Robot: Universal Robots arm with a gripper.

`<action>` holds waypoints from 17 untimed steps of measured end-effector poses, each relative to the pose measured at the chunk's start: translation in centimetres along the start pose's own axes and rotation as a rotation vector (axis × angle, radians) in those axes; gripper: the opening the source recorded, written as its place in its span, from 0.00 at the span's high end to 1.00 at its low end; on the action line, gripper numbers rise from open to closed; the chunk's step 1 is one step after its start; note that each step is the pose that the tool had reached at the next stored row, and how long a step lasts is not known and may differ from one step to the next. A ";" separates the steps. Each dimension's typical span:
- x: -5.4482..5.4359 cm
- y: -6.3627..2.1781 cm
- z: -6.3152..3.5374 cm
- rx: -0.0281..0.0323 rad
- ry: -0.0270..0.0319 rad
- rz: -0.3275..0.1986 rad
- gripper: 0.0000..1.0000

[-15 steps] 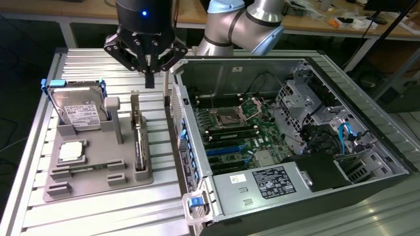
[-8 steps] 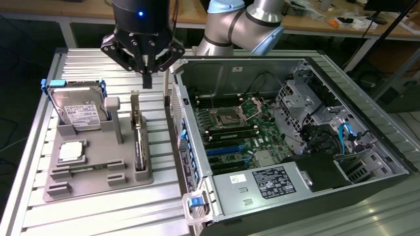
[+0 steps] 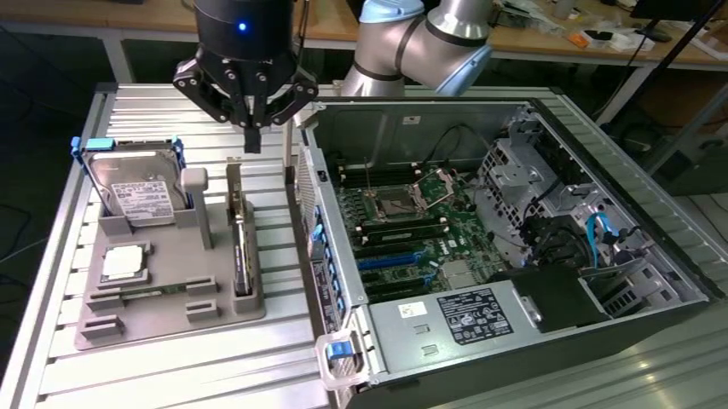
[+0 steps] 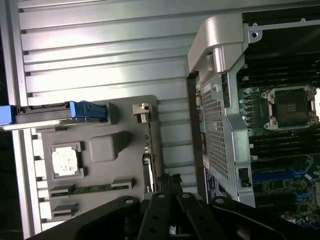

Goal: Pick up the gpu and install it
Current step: 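Reach for the gpu, then pick up the gpu and move the gpu toward the slot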

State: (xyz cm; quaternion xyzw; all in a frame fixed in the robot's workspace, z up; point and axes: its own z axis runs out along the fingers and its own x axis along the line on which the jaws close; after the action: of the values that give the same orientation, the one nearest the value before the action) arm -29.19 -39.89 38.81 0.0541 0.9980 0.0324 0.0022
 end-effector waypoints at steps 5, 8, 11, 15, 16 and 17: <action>0.8 -0.09 0.04 -0.0045 0.0061 0.010 0.89; 1.6 -0.17 0.05 -0.0046 0.0060 0.011 0.89; 2.3 -0.26 0.06 -0.0045 0.0060 0.011 0.89; 2.8 -0.30 0.06 -0.0045 0.0060 0.011 0.89; 2.8 -0.30 0.06 -0.0046 0.0060 0.011 0.89; 2.8 -0.30 0.06 -0.0045 0.0060 0.011 0.89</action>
State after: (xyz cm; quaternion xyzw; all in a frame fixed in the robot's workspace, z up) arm -31.97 -39.89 38.73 0.0597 0.9976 0.0348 -0.0009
